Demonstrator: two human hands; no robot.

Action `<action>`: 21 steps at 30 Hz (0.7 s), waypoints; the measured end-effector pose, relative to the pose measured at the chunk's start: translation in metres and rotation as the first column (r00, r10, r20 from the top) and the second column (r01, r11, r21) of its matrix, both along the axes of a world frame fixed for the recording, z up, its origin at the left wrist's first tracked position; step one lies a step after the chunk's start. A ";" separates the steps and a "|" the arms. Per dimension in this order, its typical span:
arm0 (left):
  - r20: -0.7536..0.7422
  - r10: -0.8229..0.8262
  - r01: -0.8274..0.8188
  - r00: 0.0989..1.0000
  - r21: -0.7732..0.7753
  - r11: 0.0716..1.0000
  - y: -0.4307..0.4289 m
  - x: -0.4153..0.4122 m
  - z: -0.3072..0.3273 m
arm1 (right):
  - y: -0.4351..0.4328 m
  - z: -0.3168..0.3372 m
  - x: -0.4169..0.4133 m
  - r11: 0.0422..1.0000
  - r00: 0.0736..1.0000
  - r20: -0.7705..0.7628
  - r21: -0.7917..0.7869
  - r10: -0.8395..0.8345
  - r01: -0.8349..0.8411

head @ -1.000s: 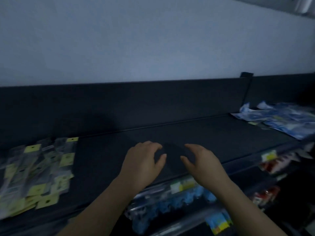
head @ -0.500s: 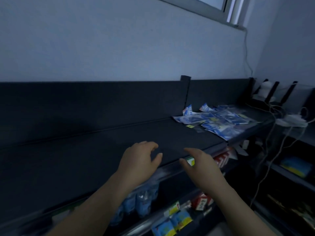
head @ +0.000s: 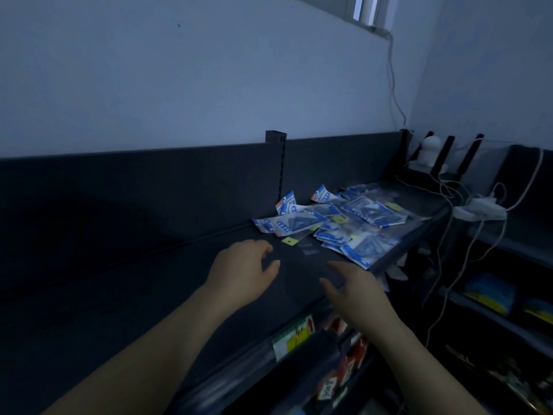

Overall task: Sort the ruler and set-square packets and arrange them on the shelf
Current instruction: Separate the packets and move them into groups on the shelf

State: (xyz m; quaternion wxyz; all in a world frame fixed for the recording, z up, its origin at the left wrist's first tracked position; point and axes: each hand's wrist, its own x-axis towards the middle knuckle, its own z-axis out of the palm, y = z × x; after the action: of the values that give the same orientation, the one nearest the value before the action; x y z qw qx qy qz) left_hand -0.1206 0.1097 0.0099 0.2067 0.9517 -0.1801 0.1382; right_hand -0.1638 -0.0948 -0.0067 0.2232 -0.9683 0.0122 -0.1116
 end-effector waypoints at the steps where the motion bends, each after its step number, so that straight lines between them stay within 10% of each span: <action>1: -0.011 0.000 0.000 1.000 -0.010 1.000 -0.003 0.013 0.001 | -0.006 0.001 0.011 1.000 1.000 -0.009 0.002 -0.016 0.016; 21: -0.380 0.104 -0.035 0.919 0.184 0.982 -0.110 0.242 -0.052 | -0.128 -0.053 0.163 0.988 0.996 -0.033 -0.128 -0.085 0.080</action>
State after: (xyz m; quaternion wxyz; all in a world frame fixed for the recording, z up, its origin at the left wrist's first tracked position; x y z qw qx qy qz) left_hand 0.1218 0.0001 -0.0425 0.1497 0.9803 -0.1129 -0.0619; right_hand -0.0009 -0.2232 -0.0592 0.1562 -0.9811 0.0496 -0.1026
